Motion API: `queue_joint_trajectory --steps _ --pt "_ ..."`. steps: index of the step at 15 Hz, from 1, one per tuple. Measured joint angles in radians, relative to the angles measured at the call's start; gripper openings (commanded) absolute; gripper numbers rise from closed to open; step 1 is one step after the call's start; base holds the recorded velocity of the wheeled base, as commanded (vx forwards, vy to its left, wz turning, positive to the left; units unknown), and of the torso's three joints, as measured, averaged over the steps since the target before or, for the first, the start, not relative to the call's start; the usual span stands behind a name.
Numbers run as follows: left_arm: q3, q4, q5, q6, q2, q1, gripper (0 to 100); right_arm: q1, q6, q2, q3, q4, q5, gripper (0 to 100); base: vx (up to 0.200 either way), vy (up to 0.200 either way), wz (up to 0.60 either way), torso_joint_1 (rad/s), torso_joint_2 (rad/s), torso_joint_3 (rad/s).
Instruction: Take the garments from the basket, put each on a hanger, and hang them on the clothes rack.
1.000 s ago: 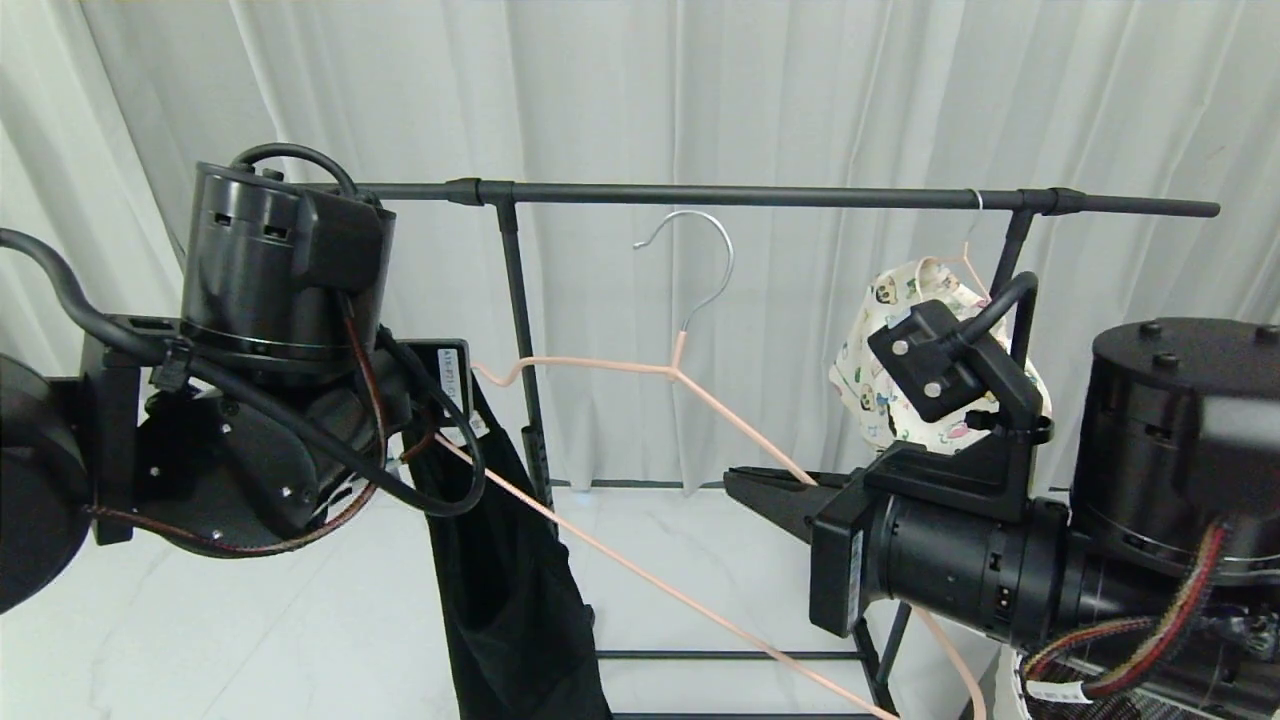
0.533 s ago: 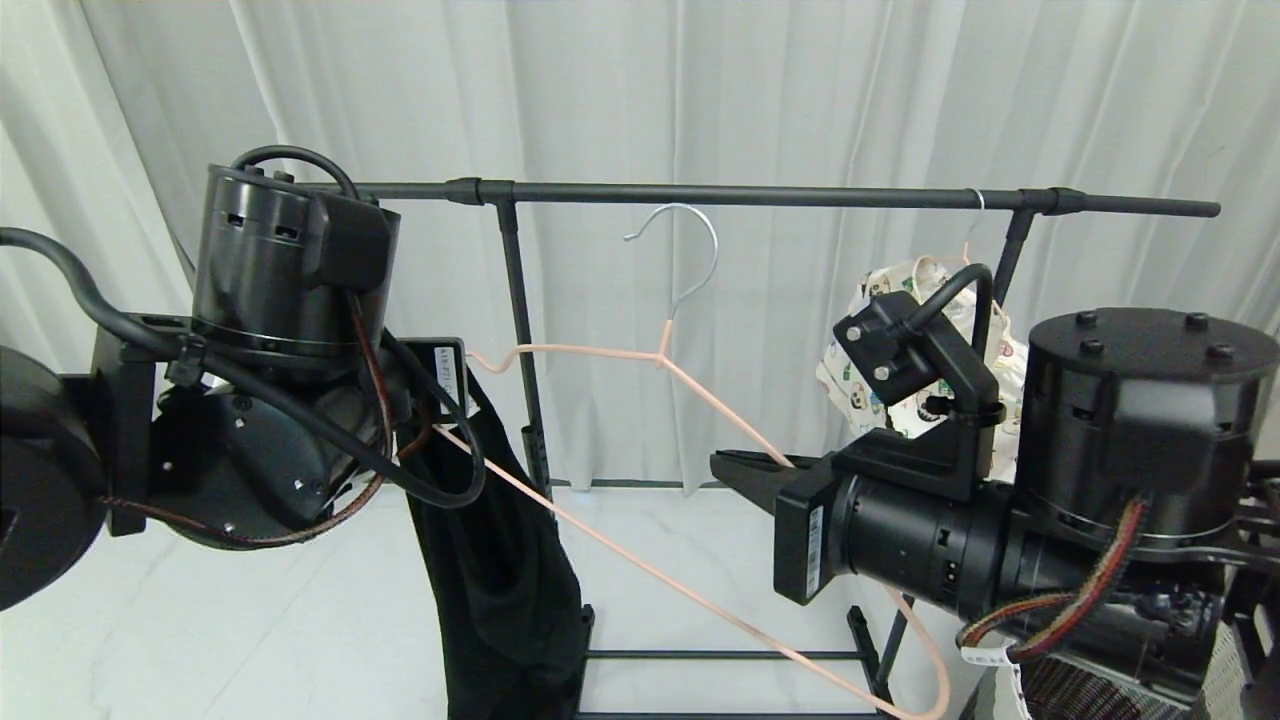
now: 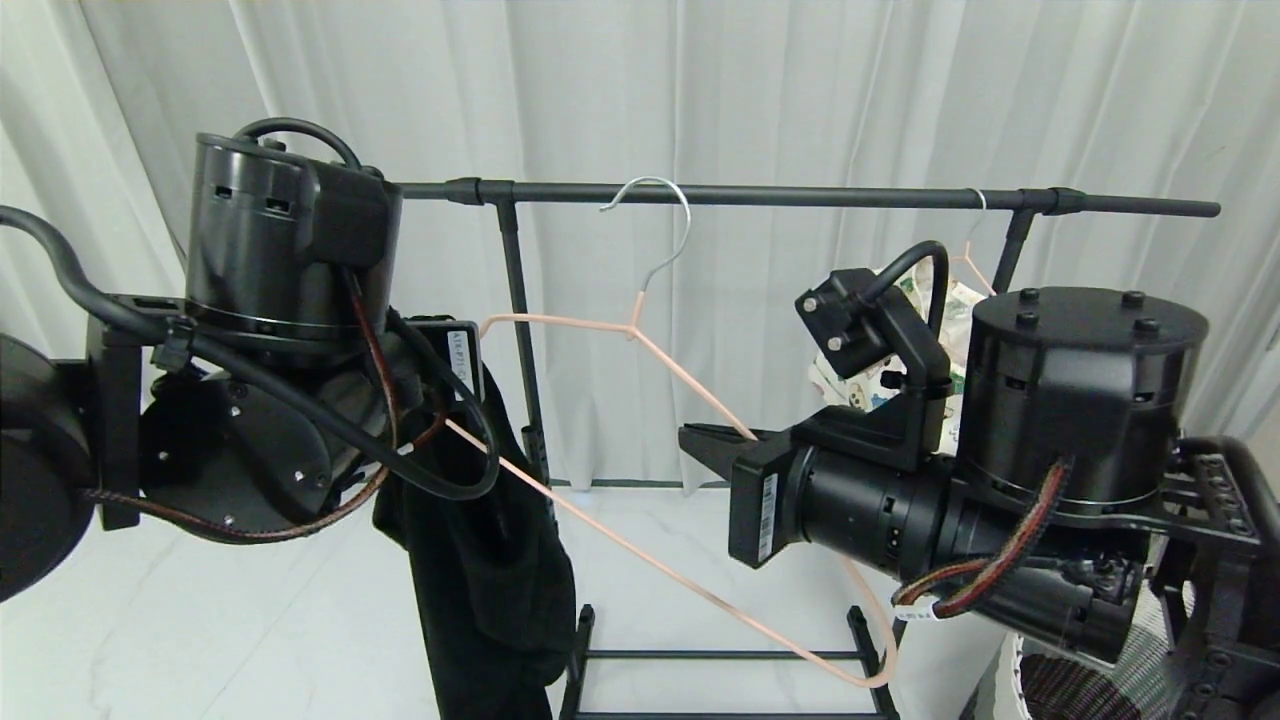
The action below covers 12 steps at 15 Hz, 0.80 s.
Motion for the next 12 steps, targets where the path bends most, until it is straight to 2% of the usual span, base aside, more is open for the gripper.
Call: queue_joint_trajectory --steps 7,12 --pt "-0.033 0.0 -0.002 -0.079 0.013 -0.024 0 0.008 -0.002 0.017 -0.004 -0.015 -0.01 0 0.0 0.0 0.0 0.0 0.0 0.0" --pt "-0.053 0.001 -0.002 -0.081 0.024 -0.027 0 0.032 0.003 0.034 -0.009 -0.048 -0.021 0 0.0 0.0 0.0 0.0 0.0 0.0"
